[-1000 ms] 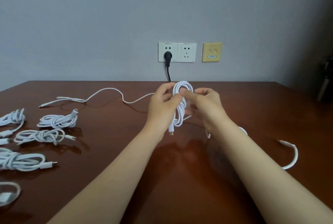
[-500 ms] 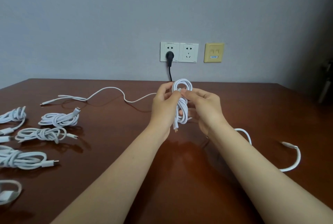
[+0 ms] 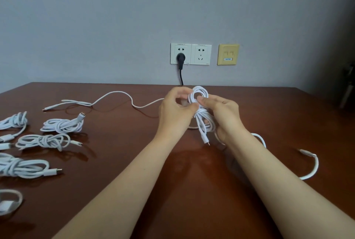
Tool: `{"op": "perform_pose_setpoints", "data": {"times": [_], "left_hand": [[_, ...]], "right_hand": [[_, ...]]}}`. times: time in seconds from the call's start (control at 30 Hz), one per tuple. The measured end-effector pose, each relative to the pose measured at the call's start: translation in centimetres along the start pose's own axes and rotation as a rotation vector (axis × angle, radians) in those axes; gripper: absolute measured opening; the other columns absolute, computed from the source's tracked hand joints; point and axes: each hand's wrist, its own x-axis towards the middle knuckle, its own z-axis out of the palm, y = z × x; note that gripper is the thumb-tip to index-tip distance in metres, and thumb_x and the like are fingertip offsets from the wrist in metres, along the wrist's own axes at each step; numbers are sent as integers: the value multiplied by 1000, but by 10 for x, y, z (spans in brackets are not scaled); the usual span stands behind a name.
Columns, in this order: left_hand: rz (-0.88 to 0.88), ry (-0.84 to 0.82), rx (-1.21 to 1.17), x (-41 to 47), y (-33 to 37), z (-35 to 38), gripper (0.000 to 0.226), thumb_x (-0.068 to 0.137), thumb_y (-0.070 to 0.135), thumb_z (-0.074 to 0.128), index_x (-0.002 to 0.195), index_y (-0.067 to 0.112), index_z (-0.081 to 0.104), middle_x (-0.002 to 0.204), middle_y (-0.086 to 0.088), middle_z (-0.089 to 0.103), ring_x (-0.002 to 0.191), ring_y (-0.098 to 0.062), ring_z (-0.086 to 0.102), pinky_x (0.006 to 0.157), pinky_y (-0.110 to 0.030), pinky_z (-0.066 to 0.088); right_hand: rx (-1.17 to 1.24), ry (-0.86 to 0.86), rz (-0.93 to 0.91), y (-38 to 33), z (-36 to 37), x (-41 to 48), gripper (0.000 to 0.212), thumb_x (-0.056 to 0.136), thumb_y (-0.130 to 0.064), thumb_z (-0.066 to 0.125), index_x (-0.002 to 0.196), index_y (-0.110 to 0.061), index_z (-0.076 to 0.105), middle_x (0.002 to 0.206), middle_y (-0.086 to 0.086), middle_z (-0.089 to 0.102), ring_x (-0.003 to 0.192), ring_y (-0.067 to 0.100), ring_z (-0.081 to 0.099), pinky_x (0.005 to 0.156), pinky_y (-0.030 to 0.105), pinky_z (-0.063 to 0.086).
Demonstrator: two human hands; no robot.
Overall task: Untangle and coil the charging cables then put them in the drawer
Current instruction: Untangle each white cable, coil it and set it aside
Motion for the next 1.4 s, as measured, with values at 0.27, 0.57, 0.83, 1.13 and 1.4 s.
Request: {"op": "perform_pose_setpoints", "data": {"times": [0.27,0.57,0.83,1.13,1.4], "left_hand": [[-191,63,-109,7,-6,-5,24,79,4,64,88,27,64,93,-3,69,91,-24,67,87,-45,54],[-112,-11,-99,6,-1,-8,24,79,2,68,85,24,63,85,-2,66,73,-18,68,70,-28,58],[157,-92,403,3,0,-10,43,85,6,57,124,22,54,108,0,51,95,-18,59,92,-29,45],[644,-426,1107,1,-7,-18,72,82,4,57,143,29,28,145,13,35,135,-10,26,104,-22,11],[490,-378,1297,9,-8,-31,48,90,16,53,133,33,41,136,14,46,126,-13,35,98,-30,18]], "right_hand": [[-103,-132,-61,6,6,2,12,84,-1,61,87,-9,70,77,13,68,69,23,62,72,33,51],[80,-115,63,-5,-3,1,30,75,8,66,105,11,64,93,27,67,72,30,65,75,36,57],[79,-14,119,-1,-3,3,32,71,4,72,103,4,66,80,17,69,60,22,64,61,33,56],[-104,-9,94,12,-5,11,15,82,10,56,84,0,68,89,21,69,82,31,68,79,38,56],[-61,-103,251,11,4,13,30,88,2,38,107,4,60,109,28,61,90,35,59,86,47,51]]}}
